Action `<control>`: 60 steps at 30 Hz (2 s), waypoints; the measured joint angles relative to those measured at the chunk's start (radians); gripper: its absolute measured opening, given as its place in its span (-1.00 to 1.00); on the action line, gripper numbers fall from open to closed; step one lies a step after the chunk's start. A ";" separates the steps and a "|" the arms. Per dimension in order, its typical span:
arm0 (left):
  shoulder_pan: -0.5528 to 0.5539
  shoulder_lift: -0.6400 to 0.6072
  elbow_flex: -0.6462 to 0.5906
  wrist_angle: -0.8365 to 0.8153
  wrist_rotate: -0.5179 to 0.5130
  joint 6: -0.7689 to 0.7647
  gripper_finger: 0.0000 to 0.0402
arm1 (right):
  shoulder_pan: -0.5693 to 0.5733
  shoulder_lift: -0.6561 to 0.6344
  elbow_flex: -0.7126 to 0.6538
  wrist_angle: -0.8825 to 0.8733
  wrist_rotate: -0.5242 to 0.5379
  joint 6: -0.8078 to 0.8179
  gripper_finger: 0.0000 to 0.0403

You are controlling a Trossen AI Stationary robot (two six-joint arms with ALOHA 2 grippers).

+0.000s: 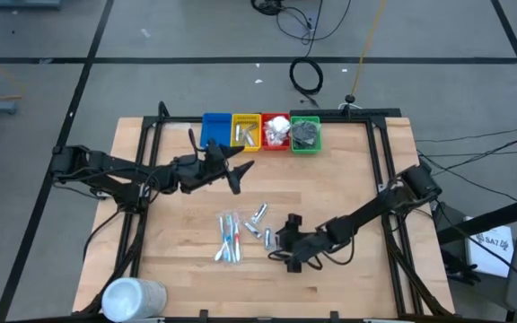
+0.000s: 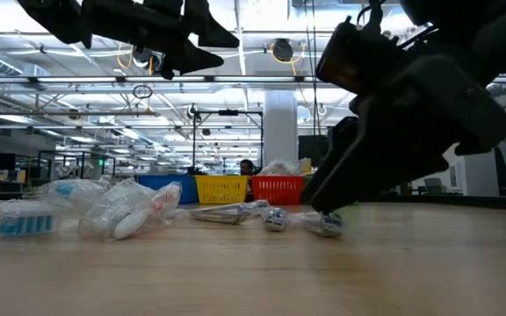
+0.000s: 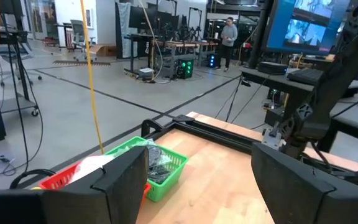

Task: Pick & Place Travel size toiletries
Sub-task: Put the nail cutter into the yellow bin

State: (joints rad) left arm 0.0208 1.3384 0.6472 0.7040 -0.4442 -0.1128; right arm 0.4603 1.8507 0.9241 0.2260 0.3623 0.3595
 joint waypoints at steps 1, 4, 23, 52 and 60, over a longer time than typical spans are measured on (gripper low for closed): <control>0.000 0.000 0.000 -0.003 0.001 -0.001 0.36 | 0.000 0.004 0.001 -0.002 0.003 0.009 0.55; 0.000 0.000 0.000 -0.008 0.002 -0.001 0.36 | -0.009 0.002 0.003 -0.053 0.005 0.038 0.55; 0.000 0.000 0.000 -0.028 0.002 0.001 0.36 | -0.028 -0.127 -0.001 -0.545 0.000 0.216 0.55; 0.000 0.000 0.001 -0.095 0.000 -0.110 0.36 | -0.087 -0.177 -0.166 -0.361 -0.156 0.126 -0.71; 0.000 0.000 0.001 -0.122 0.000 -0.138 0.36 | -0.100 -0.267 -0.174 -0.387 -0.033 0.005 -0.78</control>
State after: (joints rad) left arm 0.0208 1.3388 0.6479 0.5821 -0.4442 -0.2511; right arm 0.3606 1.5836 0.7503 -0.1613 0.3293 0.3645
